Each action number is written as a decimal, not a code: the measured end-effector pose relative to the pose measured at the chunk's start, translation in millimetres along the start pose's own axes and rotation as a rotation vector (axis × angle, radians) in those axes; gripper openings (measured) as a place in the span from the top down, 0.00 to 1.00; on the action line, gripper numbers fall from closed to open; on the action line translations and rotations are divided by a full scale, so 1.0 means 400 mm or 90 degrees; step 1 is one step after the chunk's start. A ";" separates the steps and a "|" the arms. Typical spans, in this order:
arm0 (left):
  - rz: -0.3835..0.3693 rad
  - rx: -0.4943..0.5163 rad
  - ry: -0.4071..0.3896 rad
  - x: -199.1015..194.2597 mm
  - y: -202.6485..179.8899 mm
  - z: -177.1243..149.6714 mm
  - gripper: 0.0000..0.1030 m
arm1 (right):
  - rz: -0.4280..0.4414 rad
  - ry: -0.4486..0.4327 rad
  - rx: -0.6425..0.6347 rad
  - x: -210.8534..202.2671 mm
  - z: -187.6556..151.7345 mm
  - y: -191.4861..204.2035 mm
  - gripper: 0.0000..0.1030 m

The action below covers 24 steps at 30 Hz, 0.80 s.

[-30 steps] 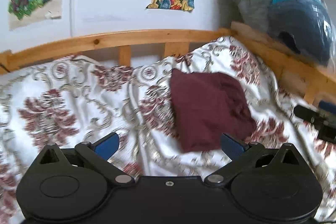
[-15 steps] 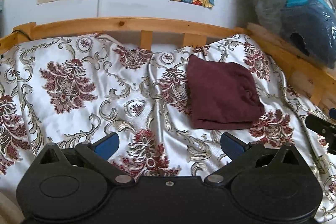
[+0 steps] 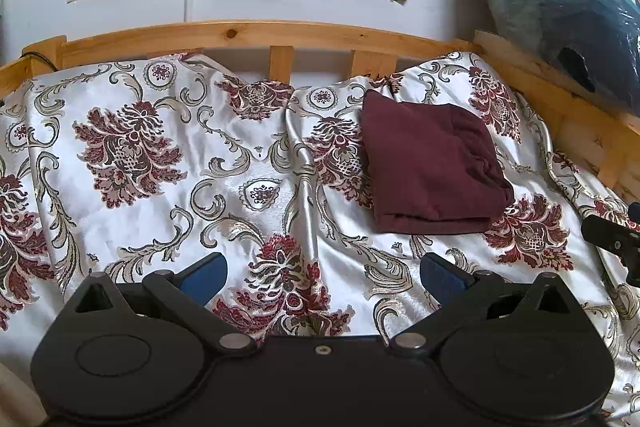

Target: Fold small clothes

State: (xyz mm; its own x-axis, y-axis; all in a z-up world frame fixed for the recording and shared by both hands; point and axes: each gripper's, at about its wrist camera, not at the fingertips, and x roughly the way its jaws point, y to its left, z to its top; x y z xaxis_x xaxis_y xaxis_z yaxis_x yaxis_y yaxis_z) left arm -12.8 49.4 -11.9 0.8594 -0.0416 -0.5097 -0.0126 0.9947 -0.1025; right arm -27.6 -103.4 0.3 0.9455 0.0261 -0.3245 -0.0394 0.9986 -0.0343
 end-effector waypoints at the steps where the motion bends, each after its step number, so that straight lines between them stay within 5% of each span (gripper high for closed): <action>1: 0.001 0.001 -0.001 -0.001 -0.002 0.000 0.01 | -0.001 -0.003 0.000 -0.001 0.000 0.000 0.00; 24: 0.010 0.010 -0.006 -0.005 -0.004 -0.002 0.01 | 0.003 -0.007 -0.002 -0.006 0.000 0.001 0.00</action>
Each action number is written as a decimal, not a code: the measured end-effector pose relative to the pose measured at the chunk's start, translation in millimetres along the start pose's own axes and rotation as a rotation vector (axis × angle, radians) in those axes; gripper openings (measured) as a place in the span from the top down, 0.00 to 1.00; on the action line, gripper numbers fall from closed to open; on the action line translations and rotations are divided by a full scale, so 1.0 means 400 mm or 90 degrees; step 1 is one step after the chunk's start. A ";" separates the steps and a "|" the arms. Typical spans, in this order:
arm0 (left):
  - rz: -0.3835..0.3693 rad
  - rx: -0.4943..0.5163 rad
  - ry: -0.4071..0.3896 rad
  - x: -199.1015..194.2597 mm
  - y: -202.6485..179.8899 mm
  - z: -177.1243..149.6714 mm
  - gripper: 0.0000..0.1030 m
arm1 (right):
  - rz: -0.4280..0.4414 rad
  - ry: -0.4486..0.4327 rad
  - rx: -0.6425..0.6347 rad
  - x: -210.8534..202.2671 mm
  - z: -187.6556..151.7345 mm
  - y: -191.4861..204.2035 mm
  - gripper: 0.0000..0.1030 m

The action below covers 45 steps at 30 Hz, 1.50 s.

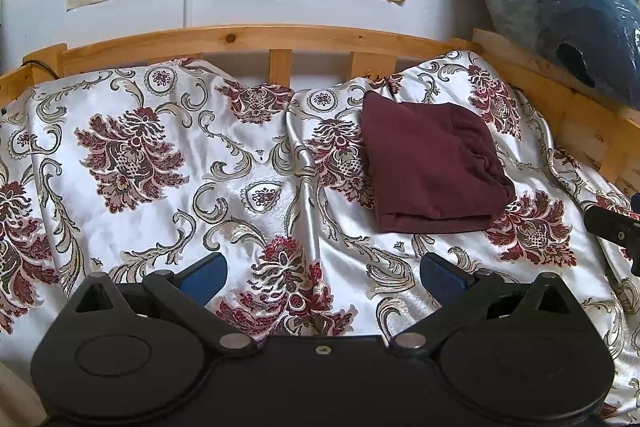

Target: Fold small clothes

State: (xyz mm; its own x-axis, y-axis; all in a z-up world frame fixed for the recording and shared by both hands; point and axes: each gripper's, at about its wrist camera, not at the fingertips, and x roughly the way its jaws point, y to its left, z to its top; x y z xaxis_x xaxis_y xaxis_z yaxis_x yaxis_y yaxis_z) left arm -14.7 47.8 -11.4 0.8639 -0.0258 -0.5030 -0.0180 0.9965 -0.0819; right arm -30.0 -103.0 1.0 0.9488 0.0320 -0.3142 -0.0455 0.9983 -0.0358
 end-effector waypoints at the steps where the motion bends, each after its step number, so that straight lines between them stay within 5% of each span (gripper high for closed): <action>1: 0.000 0.001 -0.001 0.000 0.001 0.000 0.01 | 0.000 0.000 0.000 0.000 0.000 0.001 0.00; 45: 0.003 0.004 0.004 0.005 0.004 -0.002 0.01 | -0.002 0.012 0.025 0.004 0.000 0.003 0.00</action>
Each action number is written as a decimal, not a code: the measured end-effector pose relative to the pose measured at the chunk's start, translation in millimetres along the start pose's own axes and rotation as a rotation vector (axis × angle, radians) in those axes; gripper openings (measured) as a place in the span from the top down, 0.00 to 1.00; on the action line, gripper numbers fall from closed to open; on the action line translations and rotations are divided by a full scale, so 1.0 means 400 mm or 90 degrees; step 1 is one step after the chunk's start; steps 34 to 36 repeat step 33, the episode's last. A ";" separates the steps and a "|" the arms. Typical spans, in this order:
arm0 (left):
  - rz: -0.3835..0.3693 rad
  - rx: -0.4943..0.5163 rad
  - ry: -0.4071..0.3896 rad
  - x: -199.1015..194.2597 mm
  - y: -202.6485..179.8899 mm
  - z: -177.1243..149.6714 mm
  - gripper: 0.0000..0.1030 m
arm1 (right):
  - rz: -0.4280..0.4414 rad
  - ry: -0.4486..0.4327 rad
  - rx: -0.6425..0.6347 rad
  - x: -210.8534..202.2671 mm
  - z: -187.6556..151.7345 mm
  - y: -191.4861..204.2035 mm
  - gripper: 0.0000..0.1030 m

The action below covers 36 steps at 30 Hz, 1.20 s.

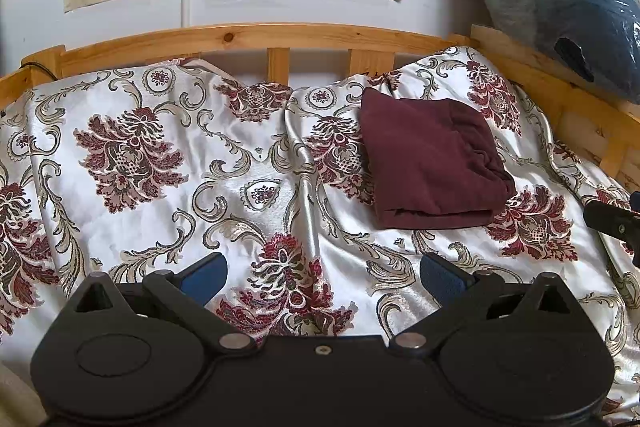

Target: Fold small clothes

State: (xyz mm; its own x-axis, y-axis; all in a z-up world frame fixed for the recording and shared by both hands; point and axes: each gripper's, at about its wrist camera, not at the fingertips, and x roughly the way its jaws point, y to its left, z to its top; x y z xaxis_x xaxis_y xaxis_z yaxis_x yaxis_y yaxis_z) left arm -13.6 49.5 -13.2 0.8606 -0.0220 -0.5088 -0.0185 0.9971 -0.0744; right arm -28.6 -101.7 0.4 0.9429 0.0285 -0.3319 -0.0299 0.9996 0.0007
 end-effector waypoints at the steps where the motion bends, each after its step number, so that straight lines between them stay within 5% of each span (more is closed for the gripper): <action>1: 0.001 0.001 0.002 0.001 0.001 0.000 0.01 | 0.000 0.000 0.000 0.000 0.000 0.001 0.00; 6: 0.035 0.004 0.022 0.010 -0.001 0.005 0.01 | -0.001 0.003 0.001 0.002 -0.001 0.002 0.00; 36: 0.032 -0.012 0.048 0.021 0.008 0.002 0.01 | -0.001 0.025 0.001 0.013 -0.005 -0.001 0.00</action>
